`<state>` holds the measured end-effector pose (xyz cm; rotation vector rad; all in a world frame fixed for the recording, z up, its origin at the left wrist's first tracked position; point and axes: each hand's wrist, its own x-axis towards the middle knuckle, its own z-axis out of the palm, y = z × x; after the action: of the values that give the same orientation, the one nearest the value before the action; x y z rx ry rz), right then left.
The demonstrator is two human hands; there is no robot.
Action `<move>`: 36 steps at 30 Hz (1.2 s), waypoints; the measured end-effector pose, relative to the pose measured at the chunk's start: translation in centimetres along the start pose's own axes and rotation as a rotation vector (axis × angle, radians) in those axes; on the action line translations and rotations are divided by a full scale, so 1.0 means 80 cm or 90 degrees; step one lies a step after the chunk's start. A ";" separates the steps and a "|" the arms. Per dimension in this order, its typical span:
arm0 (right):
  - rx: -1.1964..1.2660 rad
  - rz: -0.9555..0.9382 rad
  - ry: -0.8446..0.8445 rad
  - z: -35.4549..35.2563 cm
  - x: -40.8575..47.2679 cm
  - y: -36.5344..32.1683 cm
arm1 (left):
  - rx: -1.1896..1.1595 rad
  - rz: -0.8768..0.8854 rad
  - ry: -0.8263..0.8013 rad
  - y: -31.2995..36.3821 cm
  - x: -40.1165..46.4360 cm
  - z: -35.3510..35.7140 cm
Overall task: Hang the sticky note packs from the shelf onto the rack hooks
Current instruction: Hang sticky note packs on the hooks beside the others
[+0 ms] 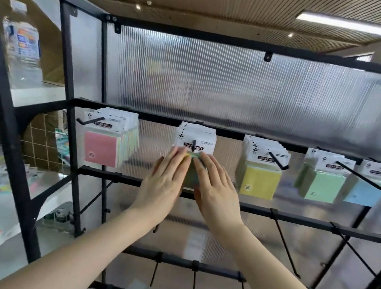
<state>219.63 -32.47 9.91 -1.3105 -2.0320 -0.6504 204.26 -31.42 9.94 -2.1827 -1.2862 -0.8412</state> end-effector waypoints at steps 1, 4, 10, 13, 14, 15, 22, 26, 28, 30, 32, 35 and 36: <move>-0.002 -0.004 0.004 0.001 0.000 0.001 | 0.003 -0.002 0.000 0.000 0.000 0.001; 0.000 -0.010 0.015 0.001 0.000 0.002 | 0.006 -0.009 -0.008 0.002 -0.001 0.001; 0.013 -0.027 0.014 -0.007 -0.003 0.005 | 0.030 -0.021 -0.021 0.012 -0.009 -0.014; 0.016 -0.037 0.036 -0.014 -0.005 0.007 | 0.063 -0.020 -0.010 0.017 -0.015 -0.022; 0.015 -0.044 0.042 -0.016 -0.008 0.006 | 0.069 -0.027 -0.011 0.019 -0.019 -0.024; 0.014 -0.054 0.048 -0.019 -0.011 0.005 | 0.071 -0.037 -0.016 0.020 -0.024 -0.026; 0.112 -0.129 -0.035 -0.015 -0.033 -0.050 | 0.107 -0.135 -0.084 0.009 -0.092 -0.049; 0.186 -0.151 -0.118 -0.007 -0.036 -0.108 | 0.138 -0.234 -0.154 -0.019 -0.141 -0.075; 0.216 -0.176 -0.122 0.000 -0.035 -0.141 | 0.158 -0.270 -0.168 -0.039 -0.167 -0.091; 0.235 -0.211 -0.149 0.010 -0.030 -0.178 | 0.174 -0.308 -0.173 -0.059 -0.192 -0.109; 0.255 -0.240 -0.180 0.020 -0.024 -0.214 | 0.193 -0.346 -0.182 -0.080 -0.215 -0.127; 0.283 -0.271 -0.185 0.036 -0.013 -0.272 | 0.200 -0.396 -0.195 -0.117 -0.248 -0.147; 0.293 -0.278 -0.188 0.041 -0.010 -0.292 | 0.197 -0.408 -0.198 -0.132 -0.259 -0.151</move>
<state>197.59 -39.65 5.49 -0.7307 -2.5450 -0.1464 183.88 -47.09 4.68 -1.7067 -2.1695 -0.4702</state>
